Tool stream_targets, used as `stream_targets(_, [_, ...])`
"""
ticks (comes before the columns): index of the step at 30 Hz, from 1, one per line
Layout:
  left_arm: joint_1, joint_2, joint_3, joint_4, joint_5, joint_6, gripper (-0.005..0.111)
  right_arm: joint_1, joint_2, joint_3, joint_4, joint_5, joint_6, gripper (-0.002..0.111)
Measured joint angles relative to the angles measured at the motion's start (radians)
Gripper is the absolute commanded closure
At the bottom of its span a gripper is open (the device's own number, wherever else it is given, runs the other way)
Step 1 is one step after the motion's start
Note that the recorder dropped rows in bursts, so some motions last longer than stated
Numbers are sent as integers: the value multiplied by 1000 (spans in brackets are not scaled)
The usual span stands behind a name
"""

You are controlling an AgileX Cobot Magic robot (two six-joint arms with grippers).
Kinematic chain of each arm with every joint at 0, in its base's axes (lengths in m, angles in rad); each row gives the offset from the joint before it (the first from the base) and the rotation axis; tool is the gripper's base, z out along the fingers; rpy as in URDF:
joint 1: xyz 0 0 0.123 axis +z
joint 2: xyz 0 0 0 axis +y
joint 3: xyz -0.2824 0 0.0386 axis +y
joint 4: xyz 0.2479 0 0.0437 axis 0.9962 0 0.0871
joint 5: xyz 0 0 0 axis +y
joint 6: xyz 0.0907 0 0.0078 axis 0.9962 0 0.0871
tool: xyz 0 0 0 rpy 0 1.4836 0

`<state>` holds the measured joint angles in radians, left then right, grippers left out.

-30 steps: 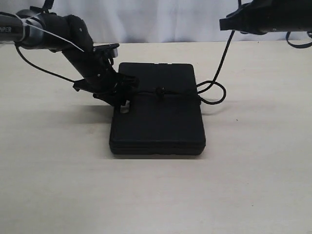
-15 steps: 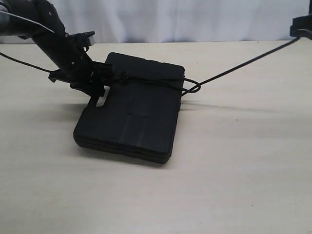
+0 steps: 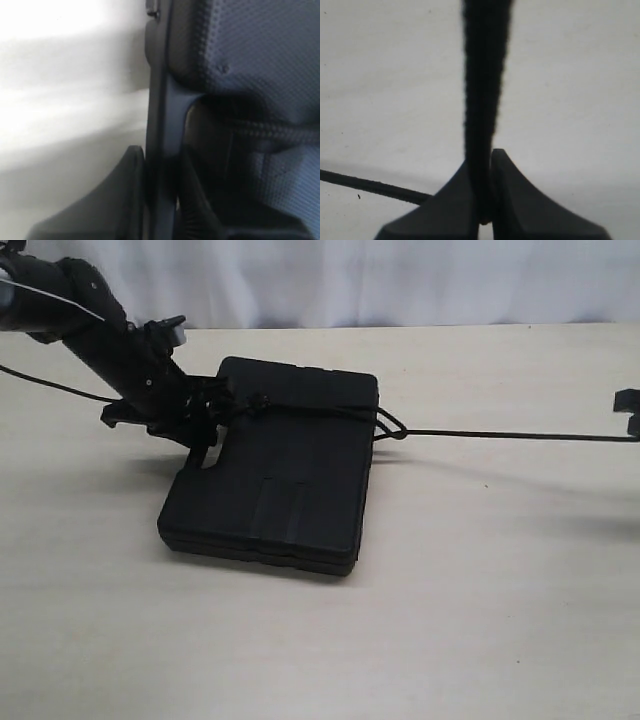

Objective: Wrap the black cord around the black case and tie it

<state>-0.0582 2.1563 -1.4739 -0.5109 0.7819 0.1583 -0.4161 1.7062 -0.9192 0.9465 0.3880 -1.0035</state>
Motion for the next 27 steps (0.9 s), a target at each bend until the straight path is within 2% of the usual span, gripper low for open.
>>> stream_targets(15, [0, 0, 37, -31, -85, -2, 107, -2, 188, 22, 58, -117, 113, 104])
stream_targets(17, [0, 0, 37, -31, -89, -2, 107, -2, 191, 22, 70, -122, 113, 101])
stream_targets(19, [0, 0, 37, -31, -93, -2, 107, -2, 191, 20, 77, -124, 113, 95])
stream_targets(22, [2, 0, 37, -23, -107, -6, 106, -9, 191, 9, 77, -153, 107, 79])
stream_targets(24, [8, 0, 37, -18, -126, -14, 101, -15, 191, 1, 77, -159, 108, 63])
stream_targets(27, [13, 0, 37, -14, -140, -23, 86, -17, 191, -4, 70, -154, 106, 44])
